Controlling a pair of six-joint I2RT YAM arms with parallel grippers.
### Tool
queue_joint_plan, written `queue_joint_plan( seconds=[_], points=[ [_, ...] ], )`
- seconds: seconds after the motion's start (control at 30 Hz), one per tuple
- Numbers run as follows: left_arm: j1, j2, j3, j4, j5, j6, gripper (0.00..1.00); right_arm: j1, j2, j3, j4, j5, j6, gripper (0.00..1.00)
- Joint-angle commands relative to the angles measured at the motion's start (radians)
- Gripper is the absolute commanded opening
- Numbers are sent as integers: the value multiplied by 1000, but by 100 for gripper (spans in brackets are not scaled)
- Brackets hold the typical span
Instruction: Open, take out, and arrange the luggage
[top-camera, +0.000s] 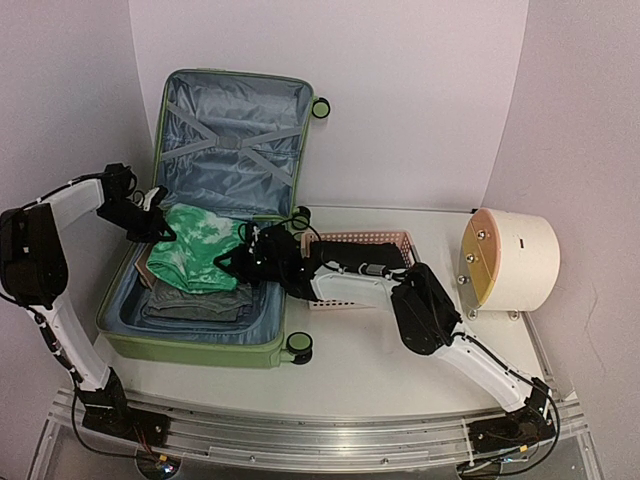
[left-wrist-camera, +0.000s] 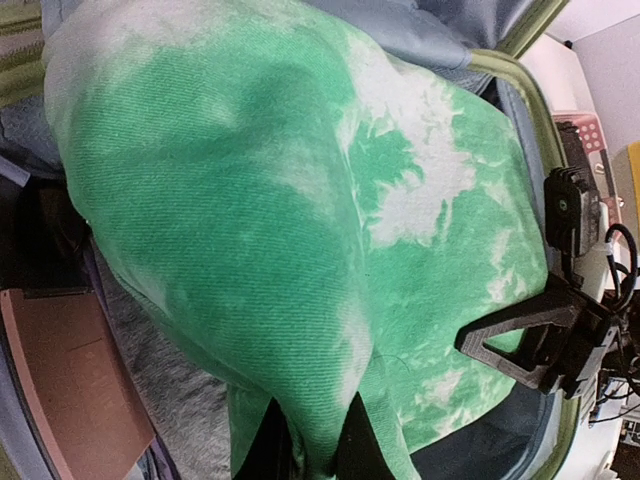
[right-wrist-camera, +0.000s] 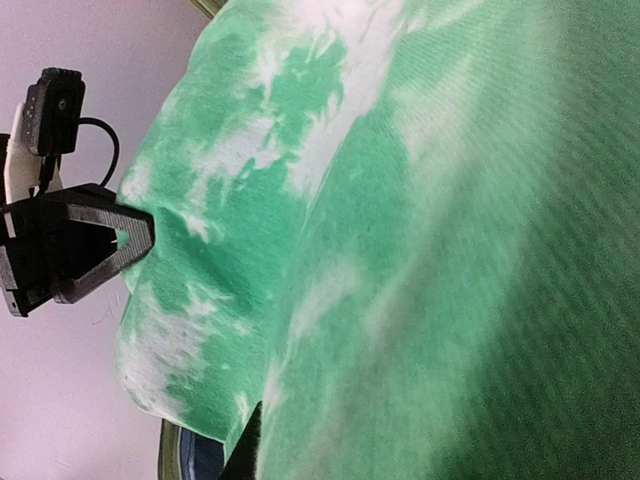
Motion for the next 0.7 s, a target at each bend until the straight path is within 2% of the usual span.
queue_joint_plan(
  seconds=[0.0,0.33,0.5,0.6,0.67],
  points=[
    [-17,-47,129,-14,130,16,0,-19,-142,-27,92,10,-79,0],
    [-40,-90,195,-8,209,16,0,-44,-229,-35,101,0,-138,0],
    [-86,-81,303,-12,234,7,0,-87,-301,-59,102,-28,-166,0],
    [-194,-52,380,1,215,-14,0,-128,-391,-144,97,-57,-190,0],
    [-265,-12,409,31,227,-54,0,-178,-498,-264,88,-91,-213,0]
  ],
)
